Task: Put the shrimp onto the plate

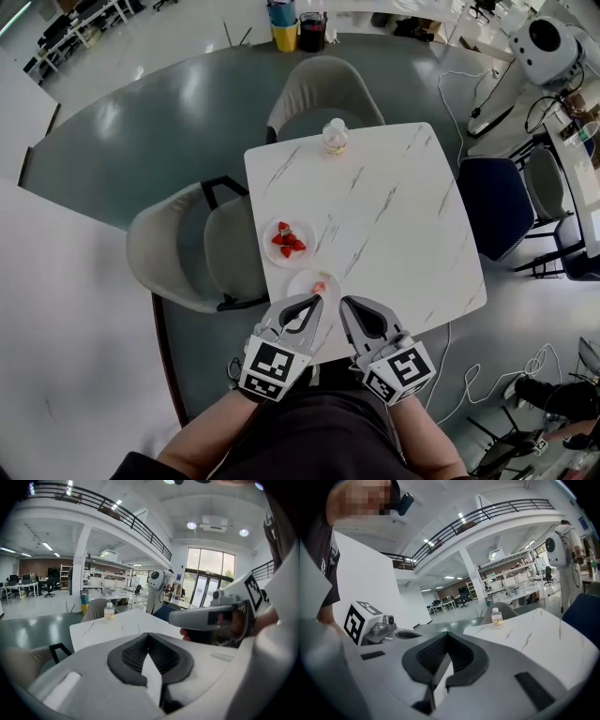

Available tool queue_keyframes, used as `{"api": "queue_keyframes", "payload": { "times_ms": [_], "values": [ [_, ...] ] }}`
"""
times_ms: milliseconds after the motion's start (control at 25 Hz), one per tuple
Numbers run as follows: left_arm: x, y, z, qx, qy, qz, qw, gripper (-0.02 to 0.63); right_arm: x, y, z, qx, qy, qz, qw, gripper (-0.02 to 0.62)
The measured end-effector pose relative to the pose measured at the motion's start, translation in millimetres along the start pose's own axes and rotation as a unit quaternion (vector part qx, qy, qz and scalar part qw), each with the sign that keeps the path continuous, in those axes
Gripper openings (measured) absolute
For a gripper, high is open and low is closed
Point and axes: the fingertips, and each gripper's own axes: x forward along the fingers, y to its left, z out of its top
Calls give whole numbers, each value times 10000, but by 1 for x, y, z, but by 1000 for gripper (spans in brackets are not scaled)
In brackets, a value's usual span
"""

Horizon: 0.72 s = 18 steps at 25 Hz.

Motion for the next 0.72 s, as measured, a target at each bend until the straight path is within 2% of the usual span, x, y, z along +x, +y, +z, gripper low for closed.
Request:
{"api": "queue_keyframes", "payload": {
  "times_ms": [280, 720],
  "values": [
    [-38, -8, 68, -172, -941, 23, 9954, 8, -8, 22, 47, -168, -337, 161, 9992, 2],
    [-75, -16, 119, 45, -1683, 6, 9857, 8, -22, 46, 96, -668, -655, 146, 9955, 2]
  ]
}}
